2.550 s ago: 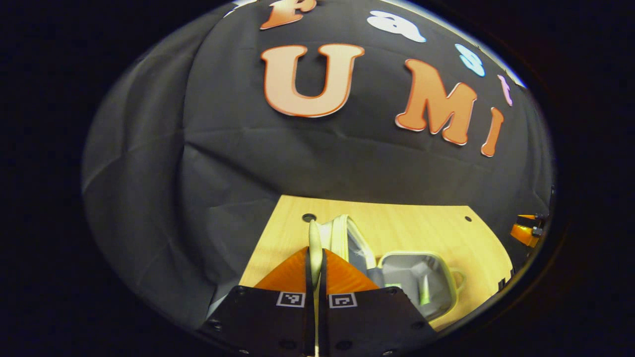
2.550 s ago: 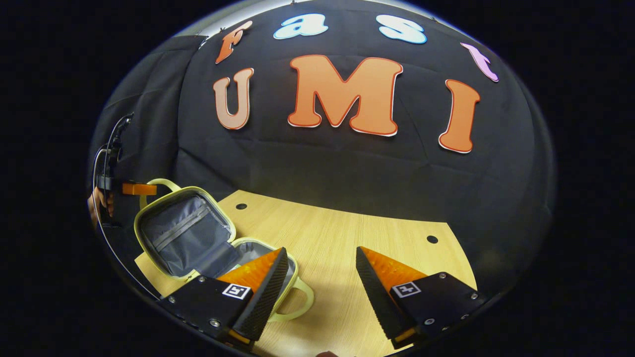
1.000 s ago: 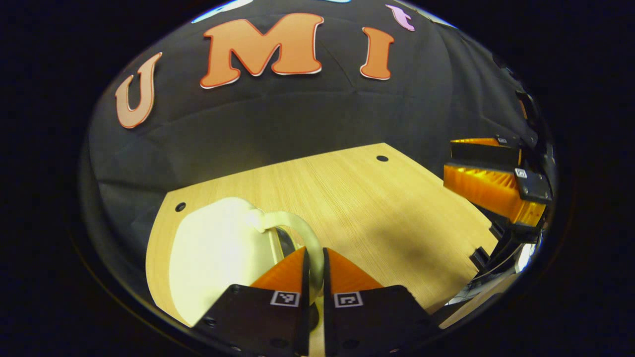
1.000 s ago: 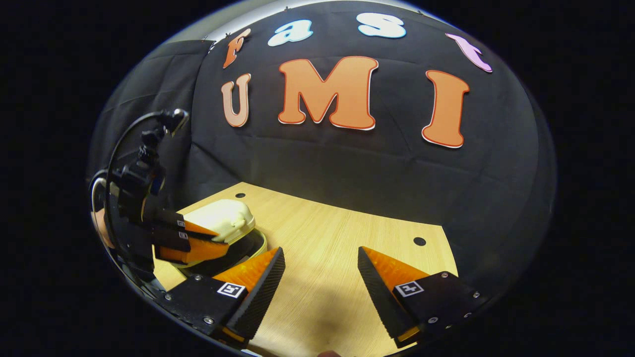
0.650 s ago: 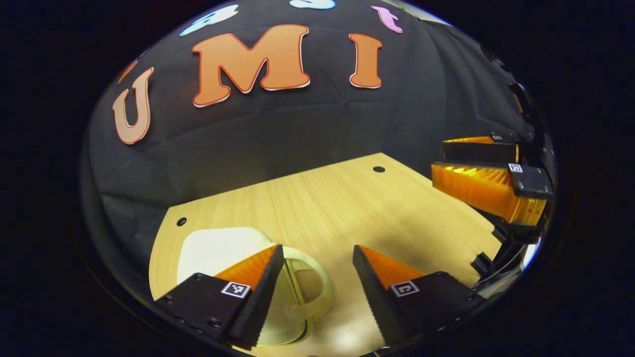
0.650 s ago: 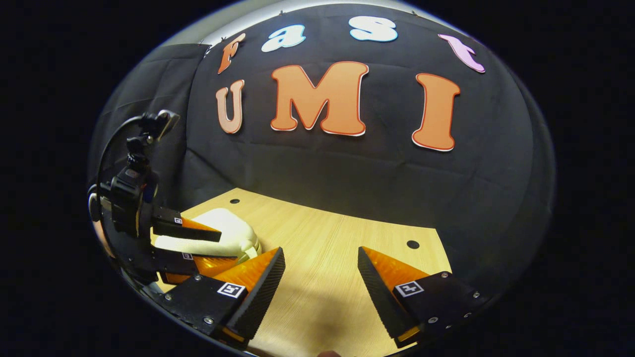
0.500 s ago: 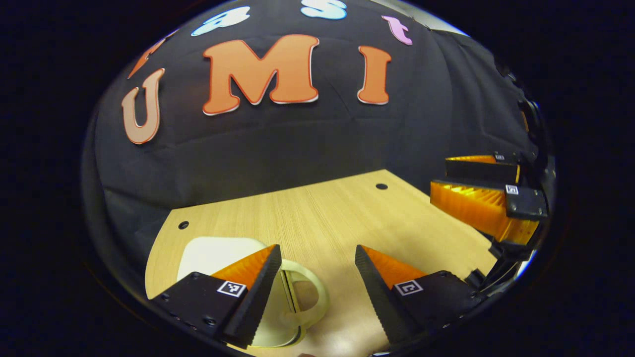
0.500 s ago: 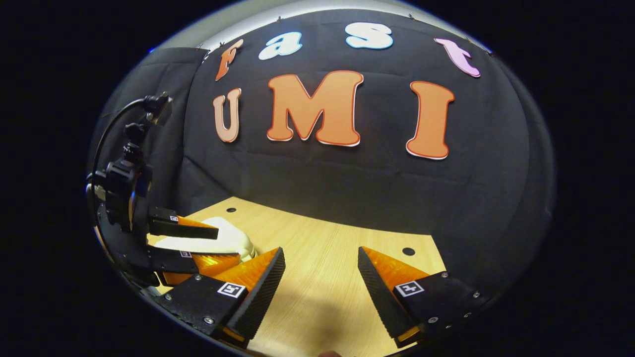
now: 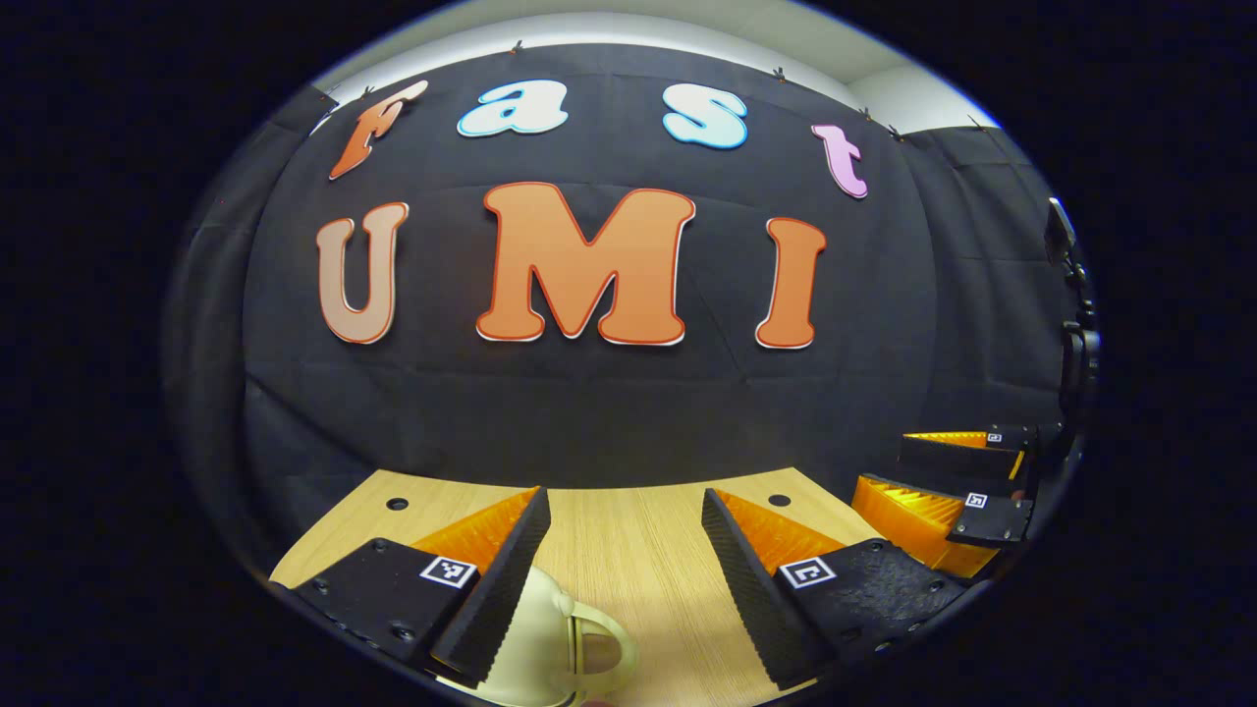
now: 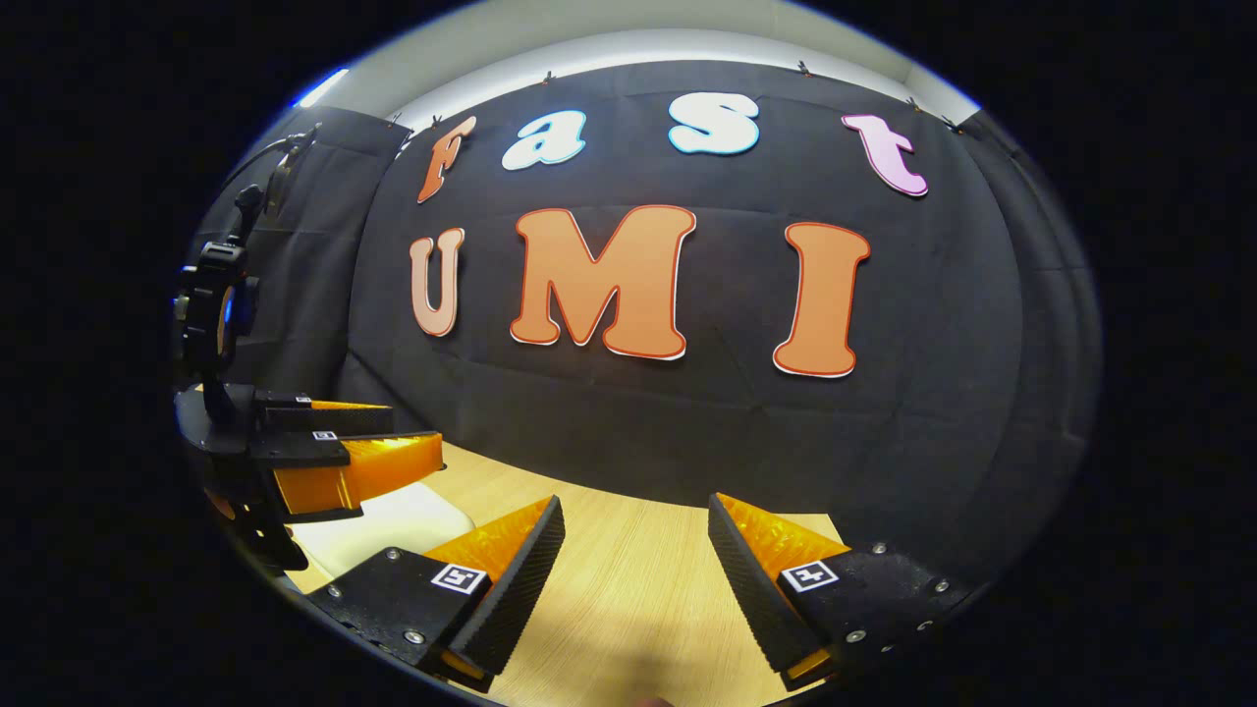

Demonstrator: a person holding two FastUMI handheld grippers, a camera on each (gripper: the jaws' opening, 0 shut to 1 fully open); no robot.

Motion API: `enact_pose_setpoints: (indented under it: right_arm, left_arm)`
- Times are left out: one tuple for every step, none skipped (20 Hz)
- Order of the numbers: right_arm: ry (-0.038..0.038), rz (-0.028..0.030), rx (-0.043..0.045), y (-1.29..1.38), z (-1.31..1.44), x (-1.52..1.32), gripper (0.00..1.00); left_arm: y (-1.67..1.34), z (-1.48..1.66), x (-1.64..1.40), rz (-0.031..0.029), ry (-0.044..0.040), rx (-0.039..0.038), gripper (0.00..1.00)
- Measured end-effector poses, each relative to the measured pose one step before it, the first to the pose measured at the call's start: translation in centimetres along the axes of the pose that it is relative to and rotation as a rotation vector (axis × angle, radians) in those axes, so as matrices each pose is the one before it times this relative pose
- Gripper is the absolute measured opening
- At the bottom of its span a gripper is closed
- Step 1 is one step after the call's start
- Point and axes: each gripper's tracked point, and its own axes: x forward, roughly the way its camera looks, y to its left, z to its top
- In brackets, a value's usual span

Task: First open the suitcase, pack the skin care products into it, and then close the suitcase.

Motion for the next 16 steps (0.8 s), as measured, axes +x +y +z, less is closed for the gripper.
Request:
enact_pose_setpoints:
  right_arm:
    - [-0.00465, -0.00411, -0.0043, -0.096, 0.05, -0.159, 0.93]
    - [-0.00799, -0.00012, -0.00625, 0.006, 0.132, -0.084, 0.94]
    - [-0.00964, -0.00069, -0.00828, 0.058, 0.173, -0.037, 0.94]
    - [-0.00278, 0.00285, -0.00453, 0.069, 0.014, -0.073, 0.94]
    - [0.00073, 0.00516, 0.00005, 0.197, -0.138, -0.054, 0.94]
    - [-0.00128, 0.00263, 0.00095, 0.075, 0.049, -0.148, 0.94]
    - [-0.00024, 0.00415, 0.00053, 0.008, -0.059, 0.011, 0.94]
    - [-0.00239, 0.00009, -0.00153, 0.019, -0.037, -0.024, 0.94]
    - [-0.00119, 0.00476, -0.00341, 0.091, -0.076, -0.121, 0.94]
    - [-0.00084, 0.00049, -0.00538, 0.05, -0.067, -0.01, 0.94]
    - [-0.00189, 0.00381, -0.00294, -0.033, -0.008, -0.127, 0.94]
    - [-0.00272, 0.00324, -0.00182, -0.017, 0.107, -0.099, 0.94]
    - [-0.00341, 0.00413, -0.00061, -0.056, 0.012, -0.068, 0.94]
    - [-0.00059, 0.0075, -0.00293, 0.127, -0.027, 0.041, 0.95]
    - [-0.0024, 0.00248, -0.00544, -0.013, -0.053, 0.045, 0.95]
    - [-0.00043, 0.00565, -0.0034, 0.012, -0.059, -0.015, 0.95]
  left_arm:
    - [-0.068, 0.339, -0.064, 0.0071, -0.01274, -0.01013, 0.96]
    - [-0.001, 0.259, -0.039, 0.00099, -0.01264, -0.00798, 0.96]
    - [0.253, 0.192, 0.018, 0.01516, -0.00963, -0.00269, 0.96]
    - [-0.029, 0.002, 0.015, 0.0037, -0.00325, -0.00412, 0.96]
    - [-0.072, -0.133, 0.008, 0.0044, -0.00215, -0.0041, 0.96]
    - [-0.039, 0.148, -0.025, 0.00292, -0.0081, -0.0035, 0.97]
    - [0.085, 0.345, 0.01, 0.00662, -0.0141, 0.00194, 0.97]
    - [0.034, 0.265, -0.055, 0.0071, -0.01861, 0.0061, 0.97]
    - [-0.1, 0.037, -0.013, 0.00324, -0.00842, 0.01029, 0.97]
    - [-0.122, -0.015, 0.03, 0.00192, -0.0027, 0.01131, 0.96]
    - [0.1, -0.018, 0.001, 0.00926, -0.00165, 0.00726, 0.96]
    - [-0.18, 0.109, -0.013, -0.00117, -0.0067, 0.00449, 0.96]
    - [-0.095, -0.01, -0.158, 0.0045, -0.00533, 0.00315, 0.96]
    - [-0.141, -0.068, 0.026, 0.00222, 0.00018, 0.00796, 0.96]
    - [-0.317, -0.443, 0.045, 0.00002, 0.00627, 0.00745, 0.96]
    - [-0.507, -0.353, -0.143, -0.00539, 0.00903, 0.00672, 0.96]
